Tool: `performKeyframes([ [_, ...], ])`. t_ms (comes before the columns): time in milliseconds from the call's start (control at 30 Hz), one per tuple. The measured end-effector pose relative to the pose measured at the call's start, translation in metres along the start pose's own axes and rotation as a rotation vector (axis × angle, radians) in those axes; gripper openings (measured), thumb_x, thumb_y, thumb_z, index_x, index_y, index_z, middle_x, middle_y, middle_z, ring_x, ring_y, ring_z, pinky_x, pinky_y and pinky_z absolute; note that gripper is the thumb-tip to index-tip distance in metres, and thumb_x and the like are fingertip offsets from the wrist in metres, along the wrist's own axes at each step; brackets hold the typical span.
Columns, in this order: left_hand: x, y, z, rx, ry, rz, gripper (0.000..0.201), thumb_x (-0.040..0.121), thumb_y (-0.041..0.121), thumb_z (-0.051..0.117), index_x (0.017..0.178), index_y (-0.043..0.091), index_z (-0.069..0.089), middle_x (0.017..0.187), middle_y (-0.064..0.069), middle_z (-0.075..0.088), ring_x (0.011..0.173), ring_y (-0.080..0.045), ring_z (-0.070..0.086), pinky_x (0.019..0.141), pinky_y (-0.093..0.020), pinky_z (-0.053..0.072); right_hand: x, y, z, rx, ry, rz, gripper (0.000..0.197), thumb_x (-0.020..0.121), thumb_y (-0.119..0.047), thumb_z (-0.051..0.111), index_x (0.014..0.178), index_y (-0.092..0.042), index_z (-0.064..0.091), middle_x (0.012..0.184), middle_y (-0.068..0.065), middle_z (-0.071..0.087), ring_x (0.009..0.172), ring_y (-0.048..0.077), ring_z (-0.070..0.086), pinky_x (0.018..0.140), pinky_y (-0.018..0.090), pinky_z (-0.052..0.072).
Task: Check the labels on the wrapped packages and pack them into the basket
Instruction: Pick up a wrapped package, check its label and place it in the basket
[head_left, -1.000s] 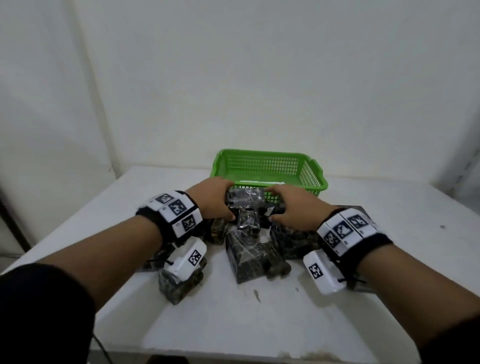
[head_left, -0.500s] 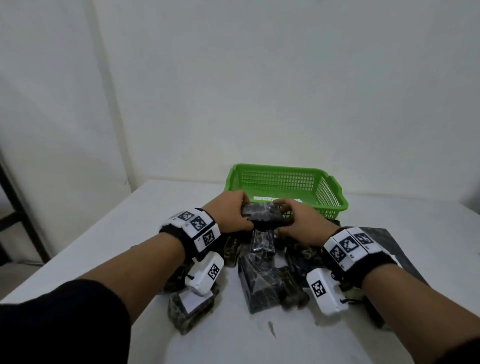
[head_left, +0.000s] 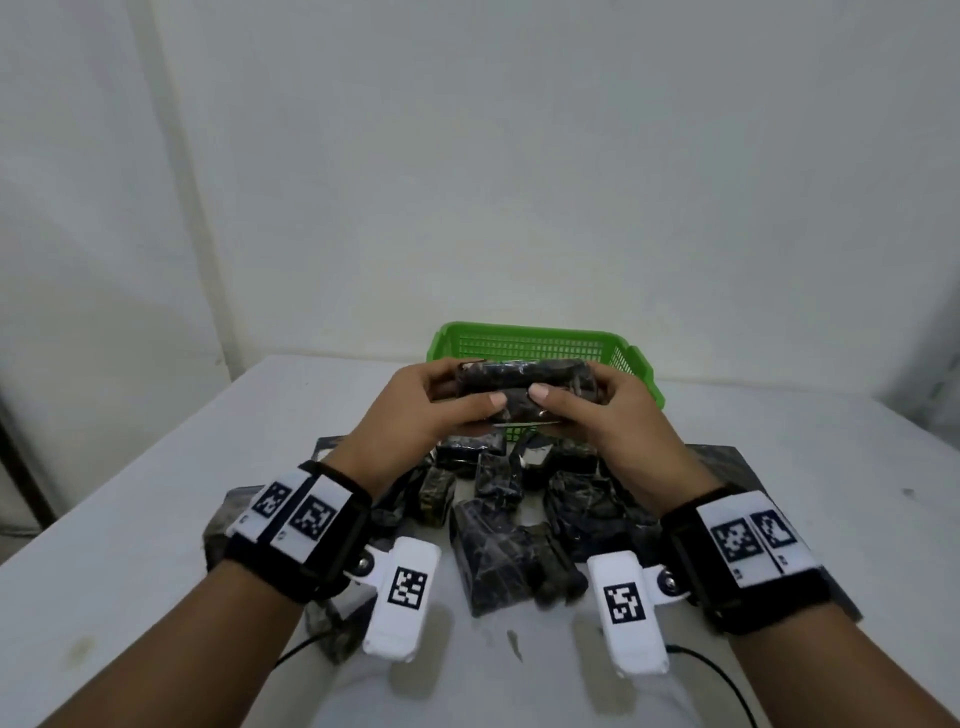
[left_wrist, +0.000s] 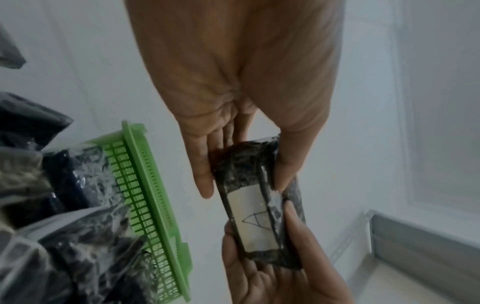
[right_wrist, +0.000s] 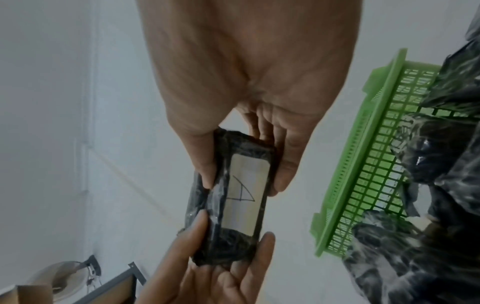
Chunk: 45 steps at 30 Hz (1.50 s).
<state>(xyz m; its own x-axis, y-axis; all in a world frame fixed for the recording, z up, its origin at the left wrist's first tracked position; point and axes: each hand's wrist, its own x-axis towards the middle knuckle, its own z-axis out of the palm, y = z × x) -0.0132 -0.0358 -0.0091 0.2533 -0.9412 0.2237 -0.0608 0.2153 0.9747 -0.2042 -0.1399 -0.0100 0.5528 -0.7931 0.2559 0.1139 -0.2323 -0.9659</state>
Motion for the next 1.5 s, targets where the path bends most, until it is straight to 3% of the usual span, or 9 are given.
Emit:
performKeyframes([
  [133,-0.006,0.003,-0.001,-0.054,0.009,0.016,0.029,0.087,0.003,0.07,0.116,-0.002,0.07,0.112,-0.02,0.074,0.103,-0.032,0.072,0.082,-0.035,0.061,-0.006,-0.003,-0.007,0.049,-0.036,0.036,0.054,0.08,-0.018,0.088,0.127,-0.004,0.065,0.122,0.012,0.075,0.108,0.027,0.076,0.094,0.042,0.061],
  [300,-0.013,0.006,0.002,-0.128,0.005,0.012,0.04,0.082,0.01,0.073,0.118,-0.006,0.067,0.111,-0.019,0.074,0.101,-0.029,0.073,0.079,-0.031,0.06,-0.014,-0.01,-0.012,0.028,0.003,0.031,0.033,0.088,-0.007,0.079,0.119,-0.002,0.069,0.119,0.016,0.075,0.103,0.027,0.077,0.09,0.04,0.062],
  [500,-0.017,0.005,0.008,-0.094,-0.054,0.021,0.046,0.079,0.013,0.081,0.12,-0.001,0.068,0.117,-0.017,0.073,0.111,-0.032,0.07,0.096,-0.043,0.055,-0.02,-0.02,-0.002,-0.057,-0.039,0.026,0.042,0.079,-0.02,0.087,0.116,-0.005,0.074,0.108,0.012,0.08,0.099,0.026,0.079,0.089,0.039,0.063],
  [667,-0.018,0.013,0.003,-0.131,-0.007,0.039,0.047,0.075,0.015,0.076,0.117,-0.004,0.068,0.113,-0.019,0.074,0.104,-0.03,0.072,0.079,-0.031,0.06,-0.018,-0.017,-0.003,0.02,-0.021,0.067,0.044,0.082,-0.011,0.085,0.123,-0.003,0.069,0.122,0.017,0.074,0.107,0.029,0.076,0.094,0.041,0.061],
  [967,-0.021,0.009,-0.004,0.106,0.001,0.174,0.058,0.073,-0.007,0.081,0.124,0.013,0.065,0.119,-0.003,0.074,0.114,-0.014,0.068,0.096,-0.024,0.054,-0.022,-0.017,-0.007,0.055,-0.068,0.123,0.059,0.072,-0.013,0.087,0.125,-0.015,0.062,0.129,0.009,0.071,0.112,0.027,0.074,0.099,0.044,0.06],
  [1133,-0.022,0.001,-0.004,0.098,-0.088,0.175,0.075,0.071,-0.008,0.084,0.135,0.019,0.056,0.133,-0.004,0.064,0.128,-0.021,0.059,0.103,-0.039,0.051,-0.025,-0.014,-0.005,0.173,-0.083,0.187,0.048,0.088,-0.018,0.076,0.128,0.004,0.062,0.118,0.019,0.076,0.104,0.035,0.077,0.087,0.04,0.065],
  [1267,-0.025,-0.005,0.003,-0.03,-0.062,0.018,0.081,0.069,0.037,0.088,0.141,0.029,0.054,0.142,-0.005,0.059,0.129,-0.026,0.059,0.108,-0.054,0.045,-0.025,-0.003,-0.009,0.086,0.011,0.138,0.059,0.084,-0.009,0.083,0.136,-0.002,0.056,0.118,0.012,0.078,0.106,0.028,0.077,0.098,0.048,0.06],
  [1400,-0.025,-0.008,0.011,-0.001,0.064,0.039,0.037,0.089,0.008,0.072,0.125,0.013,0.068,0.115,-0.011,0.075,0.108,-0.033,0.071,0.1,-0.058,0.052,-0.027,0.002,-0.008,0.021,0.022,0.137,0.077,0.066,-0.035,0.096,0.131,-0.011,0.061,0.118,0.008,0.078,0.108,0.025,0.076,0.101,0.048,0.058],
  [1500,-0.025,-0.009,0.013,-0.007,0.029,0.032,0.04,0.085,0.015,0.078,0.124,0.017,0.069,0.116,-0.01,0.075,0.11,-0.033,0.071,0.101,-0.057,0.051,-0.026,0.004,-0.005,-0.042,0.059,0.116,0.092,0.058,-0.052,0.097,0.135,-0.014,0.064,0.119,0.005,0.078,0.109,0.021,0.076,0.103,0.049,0.057],
])
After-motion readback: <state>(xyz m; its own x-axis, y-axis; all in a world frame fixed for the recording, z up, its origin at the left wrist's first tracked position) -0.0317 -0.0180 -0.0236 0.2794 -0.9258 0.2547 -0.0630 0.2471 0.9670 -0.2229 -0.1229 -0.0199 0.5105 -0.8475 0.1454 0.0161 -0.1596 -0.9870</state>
